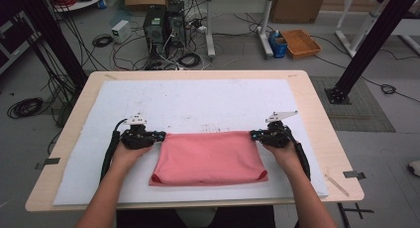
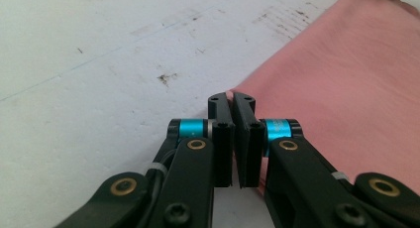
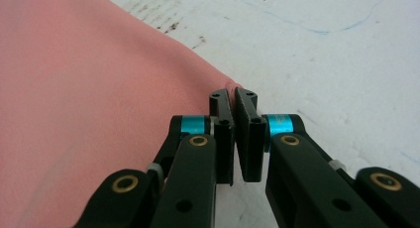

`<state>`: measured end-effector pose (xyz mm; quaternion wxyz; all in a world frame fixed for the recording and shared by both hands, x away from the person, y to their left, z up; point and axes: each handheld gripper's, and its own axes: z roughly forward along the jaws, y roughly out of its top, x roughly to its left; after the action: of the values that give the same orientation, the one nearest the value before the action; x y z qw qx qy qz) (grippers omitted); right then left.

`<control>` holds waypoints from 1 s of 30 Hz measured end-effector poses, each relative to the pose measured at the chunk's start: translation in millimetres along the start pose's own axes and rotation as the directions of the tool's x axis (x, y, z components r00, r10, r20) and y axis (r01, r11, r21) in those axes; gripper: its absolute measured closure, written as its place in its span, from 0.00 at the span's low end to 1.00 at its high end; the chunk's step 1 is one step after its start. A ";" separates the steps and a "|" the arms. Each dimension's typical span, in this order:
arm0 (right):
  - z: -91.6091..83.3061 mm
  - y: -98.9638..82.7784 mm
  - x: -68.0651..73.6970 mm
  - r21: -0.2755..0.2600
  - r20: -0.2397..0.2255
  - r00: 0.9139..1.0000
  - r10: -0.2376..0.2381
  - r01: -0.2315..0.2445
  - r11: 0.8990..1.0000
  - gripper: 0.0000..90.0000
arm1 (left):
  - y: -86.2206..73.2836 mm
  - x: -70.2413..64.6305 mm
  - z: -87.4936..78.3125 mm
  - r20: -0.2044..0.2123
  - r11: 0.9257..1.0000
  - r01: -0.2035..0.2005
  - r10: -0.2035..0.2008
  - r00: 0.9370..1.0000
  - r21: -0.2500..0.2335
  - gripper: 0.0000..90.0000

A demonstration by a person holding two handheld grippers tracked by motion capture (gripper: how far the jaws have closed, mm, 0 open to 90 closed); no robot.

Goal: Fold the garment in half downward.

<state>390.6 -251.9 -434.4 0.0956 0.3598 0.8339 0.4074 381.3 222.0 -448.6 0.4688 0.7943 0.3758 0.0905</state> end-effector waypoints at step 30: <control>-5.7 14.1 -25.5 -0.087 0.106 0.993 0.051 -0.042 0.995 0.46 | 27.1 11.2 5.8 -0.055 0.997 0.050 -0.053 0.997 -0.061 0.43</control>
<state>413.8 -266.9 -423.6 0.1461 0.3961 0.8010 0.4245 405.9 218.2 -432.0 0.4836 0.7670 0.4065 0.1121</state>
